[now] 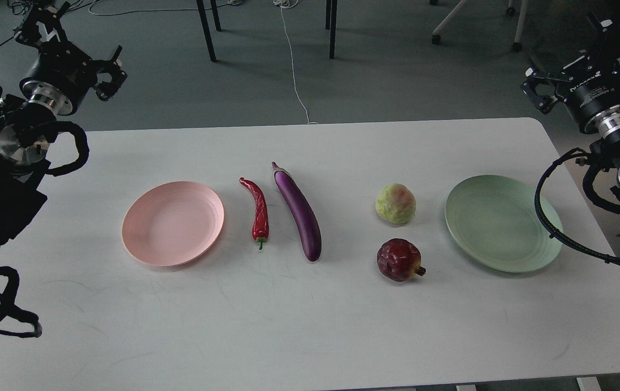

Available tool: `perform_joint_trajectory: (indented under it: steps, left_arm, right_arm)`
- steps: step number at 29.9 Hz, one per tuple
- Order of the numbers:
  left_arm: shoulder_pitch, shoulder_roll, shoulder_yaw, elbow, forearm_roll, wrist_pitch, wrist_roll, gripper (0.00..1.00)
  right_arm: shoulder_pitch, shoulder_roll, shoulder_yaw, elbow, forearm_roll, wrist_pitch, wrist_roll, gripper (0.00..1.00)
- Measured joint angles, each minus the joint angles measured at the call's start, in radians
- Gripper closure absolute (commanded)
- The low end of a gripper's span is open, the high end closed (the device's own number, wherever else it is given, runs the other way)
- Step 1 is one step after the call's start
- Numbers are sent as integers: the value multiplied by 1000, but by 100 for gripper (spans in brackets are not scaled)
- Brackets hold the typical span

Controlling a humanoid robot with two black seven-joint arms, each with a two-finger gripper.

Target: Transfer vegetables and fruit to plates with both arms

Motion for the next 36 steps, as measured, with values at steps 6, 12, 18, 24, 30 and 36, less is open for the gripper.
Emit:
perform_joint_trajectory:
  steps: [6, 12, 18, 24, 30, 36]
  left_arm:
    - [2, -8, 8, 0, 3, 0, 3, 1]
    - [4, 2, 11, 0, 4, 0, 9, 1]
    - [4, 4, 9, 0, -1, 0, -2, 1]
    - [4, 29, 9, 1, 1, 0, -3, 1]
    - [-6, 72, 12, 2, 7, 0, 11, 1]
    - [-9, 70, 12, 0, 6, 0, 2, 1]
  right_arm:
    - [5, -9, -26, 6, -1, 0, 7, 0]
    - [56, -87, -79, 51, -34, 0, 65, 0]
    - [266, -159, -317, 124, -126, 0, 69, 0]
    - [487, -190, -610, 227, -238, 0, 71, 0]
    - [654, -207, -805, 305, -481, 0, 106, 0]
    - [820, -180, -1049, 425, -685, 0, 119, 0]
